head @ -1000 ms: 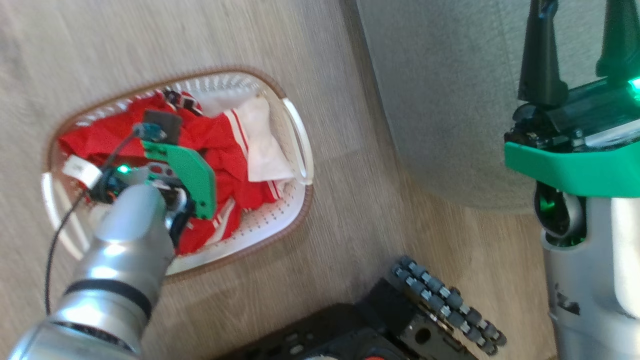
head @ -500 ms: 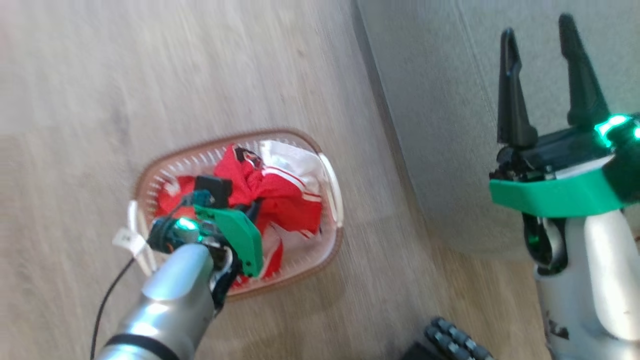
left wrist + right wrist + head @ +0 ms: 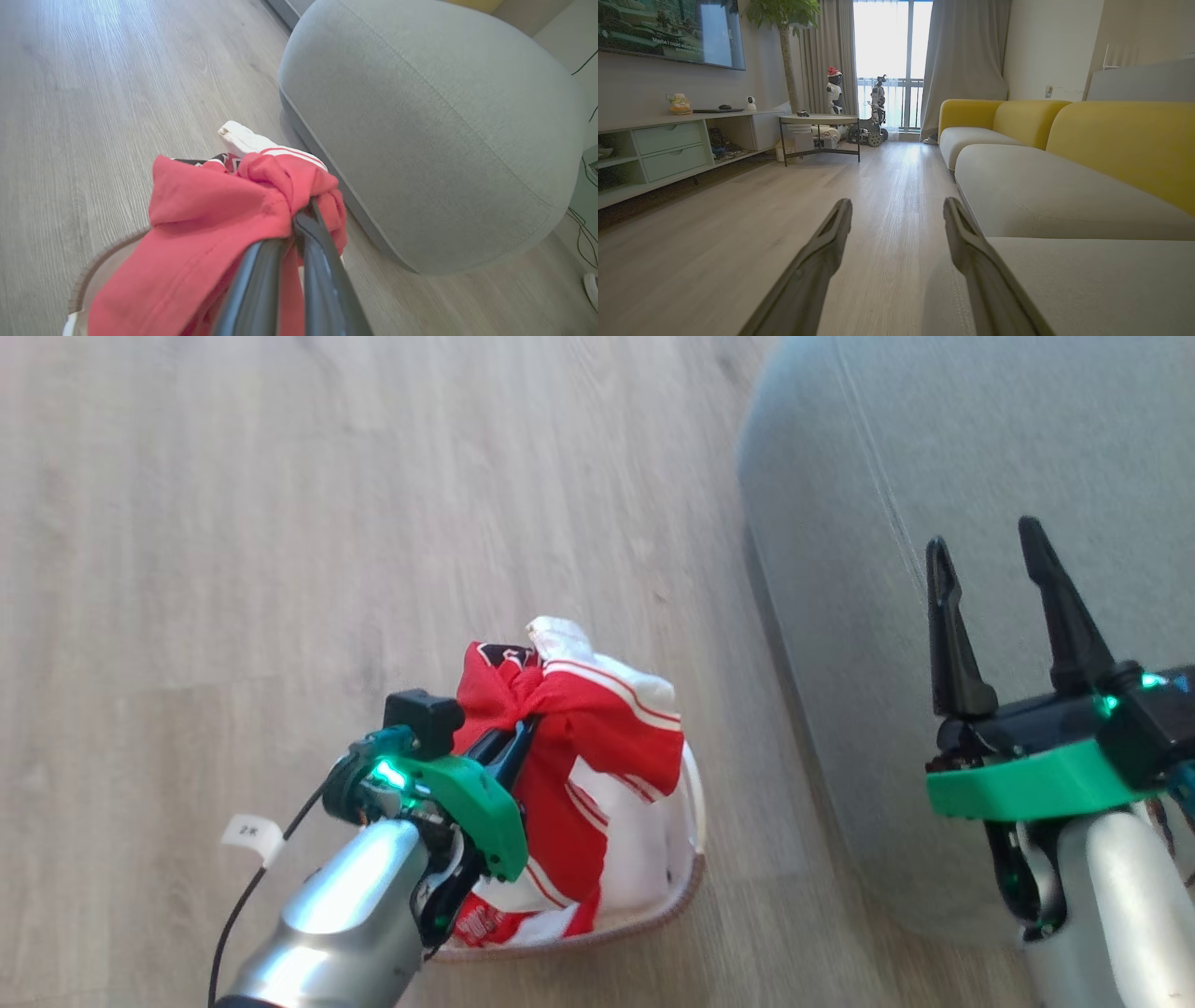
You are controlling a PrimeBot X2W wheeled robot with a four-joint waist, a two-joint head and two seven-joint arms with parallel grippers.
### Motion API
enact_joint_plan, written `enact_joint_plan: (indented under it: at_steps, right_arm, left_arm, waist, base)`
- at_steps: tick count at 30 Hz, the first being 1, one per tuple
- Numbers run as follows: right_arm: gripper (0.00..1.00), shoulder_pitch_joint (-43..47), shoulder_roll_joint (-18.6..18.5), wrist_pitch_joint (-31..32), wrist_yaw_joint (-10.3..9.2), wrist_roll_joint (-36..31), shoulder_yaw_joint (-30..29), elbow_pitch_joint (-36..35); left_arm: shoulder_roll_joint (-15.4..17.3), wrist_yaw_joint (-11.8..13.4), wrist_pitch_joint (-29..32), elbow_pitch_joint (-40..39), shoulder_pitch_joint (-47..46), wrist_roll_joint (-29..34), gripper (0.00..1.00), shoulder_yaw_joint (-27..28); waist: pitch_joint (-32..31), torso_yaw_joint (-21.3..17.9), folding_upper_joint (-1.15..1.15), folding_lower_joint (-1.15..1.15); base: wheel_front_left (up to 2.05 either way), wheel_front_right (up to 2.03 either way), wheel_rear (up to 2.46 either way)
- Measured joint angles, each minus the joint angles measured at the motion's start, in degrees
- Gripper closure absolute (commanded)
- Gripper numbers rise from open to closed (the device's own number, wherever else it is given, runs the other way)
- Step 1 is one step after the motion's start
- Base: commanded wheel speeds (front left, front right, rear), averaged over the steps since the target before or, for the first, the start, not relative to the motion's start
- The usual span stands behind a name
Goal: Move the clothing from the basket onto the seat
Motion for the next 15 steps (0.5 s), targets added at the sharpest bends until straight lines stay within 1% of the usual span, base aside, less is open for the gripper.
enact_joint_plan:
  at_steps: [3,7,9,11,15]
  right_arm:
    - [0.00,0.92,-0.14,0.00,0.00,0.42,0.11,0.49]
    - [0.00,1.77,-0.14,0.00,0.00,0.62,0.78,1.25]
    - [0.00,2.92,-0.14,0.00,0.00,1.04,1.33,1.67]
    - [0.00,3.59,-0.13,0.00,0.00,1.26,1.65,1.91]
    - [0.00,5.61,-0.12,0.00,0.00,1.46,2.99,2.70]
  left_arm:
    - [0.86,0.02,-0.41,-3.23,0.31,0.13,1.00,0.41]
    - [1.44,0.33,-0.41,-8.68,0.48,0.15,1.00,2.44]
    - [1.67,1.23,-0.41,-11.77,0.48,0.15,1.00,3.14]
    - [1.87,1.60,-0.40,-13.21,0.48,0.08,1.00,3.56]
    - [3.39,3.21,1.27,-18.95,0.47,-0.86,1.00,4.22]
  waist:
    - [-2.32,1.64,0.00,0.00]
    - [-5.21,3.25,0.00,0.00]
    - [-6.56,3.87,0.00,0.00]
    - [-7.24,4.15,0.00,0.00]
    - [-9.61,4.97,0.00,0.00]
  base:
    - [0.00,0.00,0.00]
    - [0.00,0.00,0.00]
    - [0.00,0.00,0.00]
    - [0.00,0.00,0.00]
    - [0.00,0.00,0.00]
